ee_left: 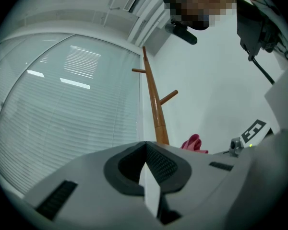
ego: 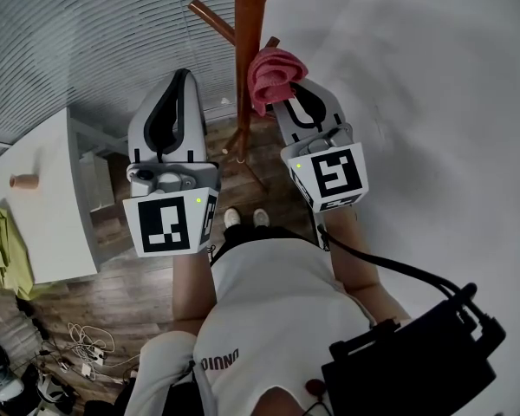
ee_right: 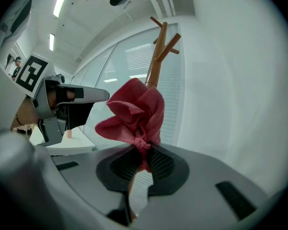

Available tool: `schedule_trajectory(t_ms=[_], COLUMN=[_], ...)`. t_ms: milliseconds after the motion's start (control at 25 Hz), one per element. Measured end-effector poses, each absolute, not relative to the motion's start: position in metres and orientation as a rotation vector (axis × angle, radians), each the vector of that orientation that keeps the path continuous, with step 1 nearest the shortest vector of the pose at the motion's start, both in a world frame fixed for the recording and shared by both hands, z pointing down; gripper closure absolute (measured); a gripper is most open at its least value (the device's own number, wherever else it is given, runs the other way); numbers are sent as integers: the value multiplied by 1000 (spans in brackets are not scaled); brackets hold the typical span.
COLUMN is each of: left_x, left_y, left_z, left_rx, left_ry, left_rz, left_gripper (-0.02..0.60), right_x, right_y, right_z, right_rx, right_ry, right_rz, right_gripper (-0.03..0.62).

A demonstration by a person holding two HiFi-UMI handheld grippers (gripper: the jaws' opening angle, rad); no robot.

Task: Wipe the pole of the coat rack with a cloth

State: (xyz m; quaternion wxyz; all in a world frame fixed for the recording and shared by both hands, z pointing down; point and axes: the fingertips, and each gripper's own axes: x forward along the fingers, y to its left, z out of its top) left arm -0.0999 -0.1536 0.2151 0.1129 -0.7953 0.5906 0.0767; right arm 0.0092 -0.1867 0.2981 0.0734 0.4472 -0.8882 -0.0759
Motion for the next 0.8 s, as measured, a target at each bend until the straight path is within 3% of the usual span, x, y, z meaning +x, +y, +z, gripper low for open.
schedule_trajectory(t_ms=[800], left_x=[-100], left_y=[-153], left_z=[223], left_rx=[-2348], left_ry=[1739], left_rz=[215], left_gripper=[568], right_x=[6], right_y=[-181], right_z=[329], right_rx=[1275], right_ry=[-2582], right_rz=[-210], right_gripper=[548])
